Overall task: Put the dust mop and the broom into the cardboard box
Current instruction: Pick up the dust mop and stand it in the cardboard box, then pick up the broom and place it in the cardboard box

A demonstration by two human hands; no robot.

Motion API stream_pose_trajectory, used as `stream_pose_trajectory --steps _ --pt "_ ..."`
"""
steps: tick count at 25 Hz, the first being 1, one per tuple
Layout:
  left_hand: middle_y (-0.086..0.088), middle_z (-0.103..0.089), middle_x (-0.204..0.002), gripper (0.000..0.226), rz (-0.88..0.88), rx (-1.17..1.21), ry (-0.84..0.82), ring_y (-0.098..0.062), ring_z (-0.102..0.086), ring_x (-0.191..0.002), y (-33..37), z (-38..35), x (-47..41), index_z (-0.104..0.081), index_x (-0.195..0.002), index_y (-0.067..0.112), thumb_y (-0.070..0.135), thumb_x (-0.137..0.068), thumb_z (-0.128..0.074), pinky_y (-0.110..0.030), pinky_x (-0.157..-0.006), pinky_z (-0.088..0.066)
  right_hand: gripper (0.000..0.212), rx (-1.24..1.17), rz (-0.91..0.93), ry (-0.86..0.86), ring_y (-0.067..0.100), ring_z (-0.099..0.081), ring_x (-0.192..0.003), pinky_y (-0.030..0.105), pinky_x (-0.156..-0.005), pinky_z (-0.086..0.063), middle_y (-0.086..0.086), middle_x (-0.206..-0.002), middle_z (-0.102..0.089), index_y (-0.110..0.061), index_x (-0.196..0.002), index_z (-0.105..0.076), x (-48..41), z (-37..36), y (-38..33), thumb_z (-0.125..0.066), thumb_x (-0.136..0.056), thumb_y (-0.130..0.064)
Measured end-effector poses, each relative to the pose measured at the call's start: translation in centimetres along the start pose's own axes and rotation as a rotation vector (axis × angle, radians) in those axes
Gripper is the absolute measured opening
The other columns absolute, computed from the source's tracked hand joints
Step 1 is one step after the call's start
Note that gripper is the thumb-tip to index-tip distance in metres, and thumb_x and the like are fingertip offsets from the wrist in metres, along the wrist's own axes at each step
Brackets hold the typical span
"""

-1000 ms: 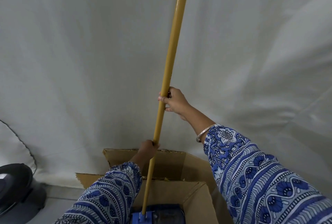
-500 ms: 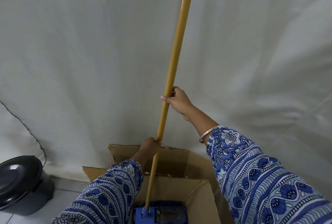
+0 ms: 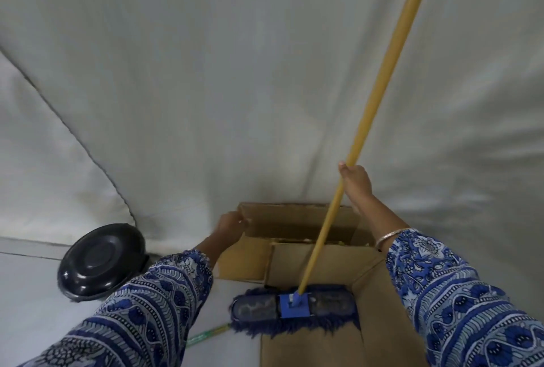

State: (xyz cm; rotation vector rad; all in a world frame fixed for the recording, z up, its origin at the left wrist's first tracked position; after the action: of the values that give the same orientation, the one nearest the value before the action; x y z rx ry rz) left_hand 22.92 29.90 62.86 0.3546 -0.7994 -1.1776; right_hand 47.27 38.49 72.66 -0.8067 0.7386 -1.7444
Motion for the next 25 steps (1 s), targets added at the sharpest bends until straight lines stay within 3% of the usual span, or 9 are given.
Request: stream_pose_trajectory --steps 3,6,8,10,12,14,18,21,25 --pt "-0.021 -0.060 -0.124 0.038 0.054 -0.043 -0.030 -0.033 -0.053 -0.116 -10.6 5.0 1.6 -0.058 -0.113 -0.004 0.027 -0.092 -0.049 -0.035 -0.095 -0.042 0.039 -0.041 -0.090 0.044 0.029 -0.050 -0.085 0.036 -0.075 -0.038 0.017 -0.082 -0.052 -0.003 -0.077 -0.050 6.0 -6.9 -1.1 -0.039 -0.094 -0.036" --pt "-0.023 -0.061 -0.118 0.034 0.140 -0.118 -0.082 -0.034 -0.055 -0.111 -20.5 8.2 3.2 -0.059 -0.103 -0.006 0.025 -0.093 -0.047 -0.035 -0.092 -0.043 0.043 -0.034 -0.160 -0.027 0.037 -0.056 -0.099 0.046 -0.090 -0.043 0.028 -0.104 -0.060 0.007 -0.099 -0.060 10.6 -14.1 -1.2 -0.039 -0.095 -0.030" --pt "-0.022 -0.063 -0.115 0.029 0.182 -0.155 -0.128 -0.034 -0.058 -0.106 -25.8 8.7 3.4 -0.059 -0.095 -0.001 0.024 -0.092 -0.046 -0.035 -0.088 -0.044 0.050 -0.013 -0.227 -0.097 0.042 -0.056 -0.107 0.047 -0.094 -0.042 0.030 -0.115 -0.061 0.016 -0.108 -0.057 12.7 -18.9 0.3 -0.038 -0.096 -0.029" --pt "-0.019 -0.063 -0.115 0.032 0.233 -0.179 -0.166 -0.033 -0.058 -0.106 -30.2 8.3 3.3 -0.059 -0.105 0.001 0.027 -0.091 -0.048 -0.033 -0.084 -0.045 0.049 -0.003 -0.332 -0.144 0.041 -0.054 -0.110 0.046 -0.095 -0.041 0.027 -0.115 -0.060 0.012 -0.113 -0.056 13.9 -23.7 3.2 -0.038 -0.095 -0.030" --pt "-0.016 -0.060 -0.122 0.037 0.249 -0.218 -0.198 -0.031 -0.056 -0.111 -34.6 7.0 2.5 -0.055 -0.116 0.004 0.030 -0.091 -0.050 -0.033 -0.088 -0.045 0.041 -0.025 -0.428 -0.202 0.037 -0.056 -0.102 0.044 -0.090 -0.044 0.019 -0.104 -0.060 0.004 -0.107 -0.058 14.3 -28.7 6.9 -0.040 -0.095 -0.031" --pt "-0.012 -0.056 -0.130 0.040 0.280 -0.255 -0.227 -0.028 -0.053 -0.118 -39.6 4.5 1.0 -0.051 -0.124 0.008 0.032 -0.091 -0.050 -0.034 -0.099 -0.043 0.029 -0.049 -0.505 -0.256 0.024 -0.052 -0.078 0.038 -0.077 -0.045 0.006 -0.083 -0.053 -0.010 -0.083 -0.055 14.1 -34.1 11.7 -0.040 -0.094 -0.032" --pt "-0.009 -0.055 -0.133 0.041 0.382 -0.302 -0.299 -0.024 -0.053 -0.119 -49.9 -2.8 -2.0 -0.049 -0.126 0.012 0.033 -0.091 -0.050 -0.034 -0.103 -0.042 0.028 -0.057 -0.625 -0.308 0.029 -0.053 -0.083 0.043 -0.080 -0.046 0.010 -0.083 -0.054 -0.006 -0.087 -0.055 13.4 -44.9 22.7 -0.045 -0.093 -0.031" --pt "-0.008 -0.054 -0.134 0.042 0.425 -0.323 -0.330 -0.023 -0.052 -0.119 -56.9 -8.7 -4.2 -0.048 -0.127 0.013 0.032 -0.090 -0.052 -0.033 -0.102 -0.042 0.031 -0.074 -0.676 -0.382 0.025 -0.052 -0.073 0.037 -0.072 -0.045 0.011 -0.078 -0.054 -0.008 -0.074 -0.054 13.3 -52.1 30.1 -0.046 -0.091 -0.033" --pt "-0.008 -0.047 -0.137 0.045 0.402 -0.375 -0.377 -0.024 -0.047 -0.125 -65.6 -17.6 -6.2 -0.044 -0.130 0.011 0.028 -0.089 -0.054 -0.036 -0.104 -0.040 0.043 -0.099 -0.808 -0.417 0.036 -0.059 -0.096 0.047 -0.085 -0.050 0.025 -0.101 -0.060 0.007 -0.111 -0.056 14.6 -60.8 40.2 -0.046 -0.092 -0.030"
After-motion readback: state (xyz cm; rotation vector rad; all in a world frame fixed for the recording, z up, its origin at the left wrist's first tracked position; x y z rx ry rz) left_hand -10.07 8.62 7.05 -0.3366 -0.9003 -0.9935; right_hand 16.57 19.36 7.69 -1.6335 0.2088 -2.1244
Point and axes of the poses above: each hand's wrist, its own x-axis away from the middle knuckle, its own z-axis out of the back of the hand, y = z × x, the point moved 1 cm from there along -x, towards the middle knuckle
